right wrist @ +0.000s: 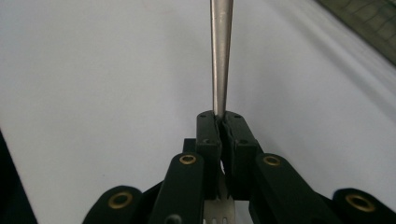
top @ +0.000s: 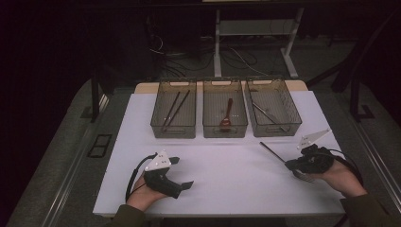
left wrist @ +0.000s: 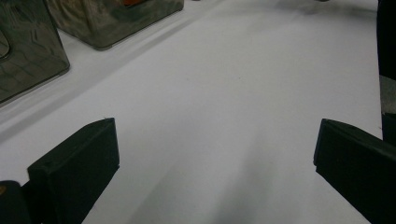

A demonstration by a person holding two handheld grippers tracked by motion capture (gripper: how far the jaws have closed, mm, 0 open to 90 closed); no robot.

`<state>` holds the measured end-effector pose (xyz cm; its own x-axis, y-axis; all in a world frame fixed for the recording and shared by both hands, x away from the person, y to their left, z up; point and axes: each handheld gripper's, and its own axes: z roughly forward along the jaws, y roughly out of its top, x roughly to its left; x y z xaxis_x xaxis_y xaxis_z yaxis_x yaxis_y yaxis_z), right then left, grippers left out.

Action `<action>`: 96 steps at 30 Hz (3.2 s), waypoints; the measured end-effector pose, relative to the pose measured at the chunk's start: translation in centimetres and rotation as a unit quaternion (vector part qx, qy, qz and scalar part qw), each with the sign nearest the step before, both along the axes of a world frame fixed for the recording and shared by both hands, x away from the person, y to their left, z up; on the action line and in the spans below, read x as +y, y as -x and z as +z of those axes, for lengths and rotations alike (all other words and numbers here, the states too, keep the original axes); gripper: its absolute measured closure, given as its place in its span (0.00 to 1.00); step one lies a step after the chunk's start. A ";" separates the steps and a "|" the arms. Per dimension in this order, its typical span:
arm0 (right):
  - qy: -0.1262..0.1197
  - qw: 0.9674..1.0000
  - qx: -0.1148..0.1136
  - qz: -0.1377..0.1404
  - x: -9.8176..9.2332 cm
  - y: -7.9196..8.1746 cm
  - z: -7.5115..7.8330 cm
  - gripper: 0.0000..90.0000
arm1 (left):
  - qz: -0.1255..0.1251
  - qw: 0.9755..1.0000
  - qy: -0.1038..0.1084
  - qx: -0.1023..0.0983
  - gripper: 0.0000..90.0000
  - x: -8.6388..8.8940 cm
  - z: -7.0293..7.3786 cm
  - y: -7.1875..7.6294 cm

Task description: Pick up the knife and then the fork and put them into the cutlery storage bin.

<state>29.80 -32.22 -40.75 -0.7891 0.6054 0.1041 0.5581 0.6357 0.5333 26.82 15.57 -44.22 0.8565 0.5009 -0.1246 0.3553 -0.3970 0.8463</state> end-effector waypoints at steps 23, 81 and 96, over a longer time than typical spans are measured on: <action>-0.057 0.996 -0.051 -0.053 -0.3 -1.2 2.3 0.94 | -0.004 1.000 0.002 -0.001 0.00 0.1 0.1 0.3; -0.013 0.980 -0.071 -0.186 0.4 -18.5 2.1 0.94 | -0.008 1.000 0.008 -0.002 0.00 0.0 0.1 0.2; -0.021 0.984 -0.050 -0.169 1.0 -18.3 1.8 0.72 | -0.010 1.000 0.007 -0.002 0.00 -0.1 0.1 0.2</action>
<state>48.11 -31.26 -38.98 -0.5507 0.8320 0.0671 0.6780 0.3990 0.6174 26.65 15.51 -44.10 0.8667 0.4822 -0.1279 0.3437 -0.3914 0.8536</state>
